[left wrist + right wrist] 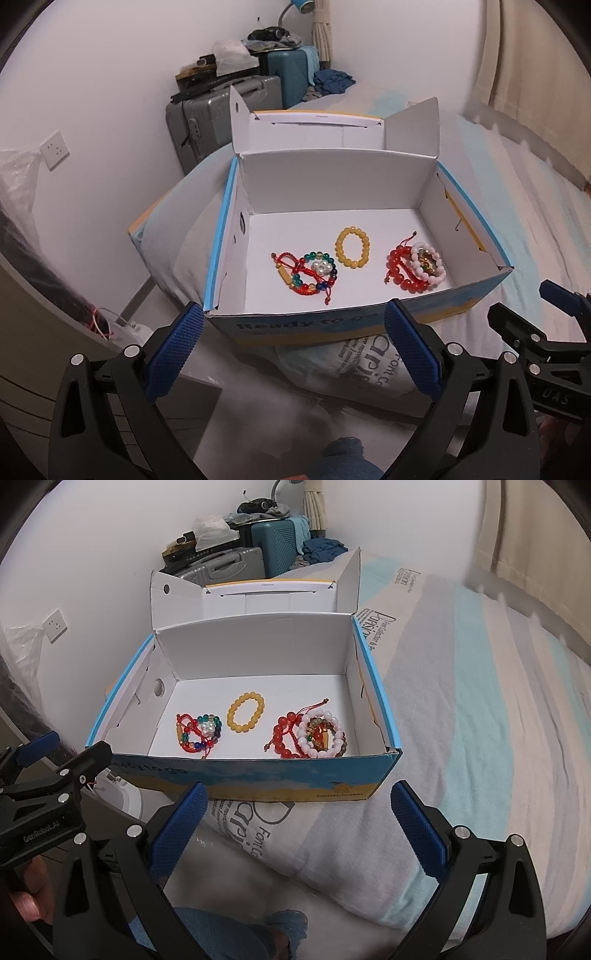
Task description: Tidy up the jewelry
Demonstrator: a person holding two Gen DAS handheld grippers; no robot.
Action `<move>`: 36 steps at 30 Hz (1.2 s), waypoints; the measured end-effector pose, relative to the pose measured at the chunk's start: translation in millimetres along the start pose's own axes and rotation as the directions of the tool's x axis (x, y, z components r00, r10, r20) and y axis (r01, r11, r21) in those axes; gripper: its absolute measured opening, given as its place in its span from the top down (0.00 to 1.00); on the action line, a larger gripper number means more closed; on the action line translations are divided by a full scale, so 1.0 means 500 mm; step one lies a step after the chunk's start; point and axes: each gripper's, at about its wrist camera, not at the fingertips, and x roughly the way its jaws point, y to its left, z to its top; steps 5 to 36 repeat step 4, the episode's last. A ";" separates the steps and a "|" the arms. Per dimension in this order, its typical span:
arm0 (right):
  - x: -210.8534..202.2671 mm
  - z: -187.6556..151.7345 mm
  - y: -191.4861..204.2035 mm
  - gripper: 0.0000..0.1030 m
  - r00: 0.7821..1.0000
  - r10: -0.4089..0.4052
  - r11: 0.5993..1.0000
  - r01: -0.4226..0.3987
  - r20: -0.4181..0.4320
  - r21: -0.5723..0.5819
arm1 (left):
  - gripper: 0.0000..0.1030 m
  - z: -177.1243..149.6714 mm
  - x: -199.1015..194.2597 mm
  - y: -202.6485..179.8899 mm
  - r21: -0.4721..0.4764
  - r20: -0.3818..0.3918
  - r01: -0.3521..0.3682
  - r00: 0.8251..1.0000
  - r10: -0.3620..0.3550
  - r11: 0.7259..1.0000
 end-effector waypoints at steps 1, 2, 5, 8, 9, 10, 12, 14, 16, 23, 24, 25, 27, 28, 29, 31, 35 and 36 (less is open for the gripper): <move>0.001 0.000 0.001 0.07 1.000 0.000 1.000 0.000 0.000 0.001 | 0.10 -0.001 0.002 -0.001 0.003 -0.005 0.000 1.000 0.000 1.000; 0.000 0.000 0.000 0.07 1.000 0.001 1.000 -0.001 0.001 0.000 | 0.10 -0.001 0.003 -0.002 0.003 -0.008 0.005 1.000 -0.005 1.000; 0.001 0.000 0.001 0.07 1.000 0.001 1.000 -0.001 0.002 0.002 | 0.10 -0.002 0.005 -0.002 0.004 -0.012 0.006 1.000 -0.006 1.000; 0.001 0.000 0.001 0.07 1.000 0.001 1.000 -0.001 0.002 0.002 | 0.10 -0.002 0.005 -0.002 0.004 -0.012 0.006 1.000 -0.006 1.000; 0.001 0.000 0.001 0.07 1.000 0.001 1.000 -0.001 0.002 0.002 | 0.10 -0.002 0.005 -0.002 0.004 -0.012 0.006 1.000 -0.006 1.000; 0.001 0.000 0.001 0.07 1.000 0.001 1.000 -0.001 0.002 0.002 | 0.10 -0.002 0.005 -0.002 0.004 -0.012 0.006 1.000 -0.006 1.000; 0.001 0.000 0.001 0.07 1.000 0.001 1.000 -0.001 0.002 0.002 | 0.10 -0.002 0.005 -0.002 0.004 -0.012 0.006 1.000 -0.006 1.000; 0.001 0.000 0.001 0.07 1.000 0.001 1.000 -0.001 0.002 0.002 | 0.10 -0.002 0.005 -0.002 0.004 -0.012 0.006 1.000 -0.006 1.000; 0.001 0.000 0.001 0.07 1.000 0.001 1.000 -0.001 0.002 0.002 | 0.10 -0.002 0.005 -0.002 0.004 -0.012 0.006 1.000 -0.006 1.000; 0.001 0.000 0.001 0.07 1.000 0.001 1.000 -0.001 0.002 0.002 | 0.10 -0.002 0.005 -0.002 0.004 -0.012 0.006 1.000 -0.006 1.000; 0.001 0.000 0.001 0.07 1.000 0.001 1.000 -0.001 0.002 0.002 | 0.10 -0.002 0.005 -0.002 0.004 -0.012 0.006 1.000 -0.006 1.000; 0.001 0.000 0.001 0.07 1.000 0.001 1.000 -0.001 0.002 0.002 | 0.10 -0.002 0.005 -0.002 0.004 -0.012 0.006 1.000 -0.006 1.000; 0.001 0.000 0.001 0.07 1.000 0.001 1.000 -0.001 0.002 0.002 | 0.10 -0.002 0.005 -0.002 0.004 -0.012 0.006 1.000 -0.006 1.000; 0.001 0.000 0.001 0.07 1.000 0.001 1.000 -0.001 0.002 0.002 | 0.10 -0.002 0.005 -0.002 0.004 -0.012 0.006 1.000 -0.006 1.000; 0.001 0.000 0.001 0.07 1.000 0.001 1.000 -0.001 0.002 0.002 | 0.10 -0.002 0.005 -0.002 0.004 -0.012 0.006 1.000 -0.006 1.000; 0.001 0.000 0.001 0.07 1.000 0.001 1.000 -0.001 0.002 0.002 | 0.10 -0.002 0.005 -0.002 0.004 -0.012 0.006 1.000 -0.006 1.000; 0.001 0.000 0.001 0.07 1.000 0.001 1.000 -0.001 0.002 0.002 | 0.10 -0.002 0.005 -0.002 0.004 -0.012 0.006 1.000 -0.006 1.000; 0.001 0.000 0.001 0.07 1.000 0.001 1.000 -0.001 0.002 0.002 | 0.10 -0.002 0.005 -0.002 0.004 -0.012 0.006 1.000 -0.006 1.000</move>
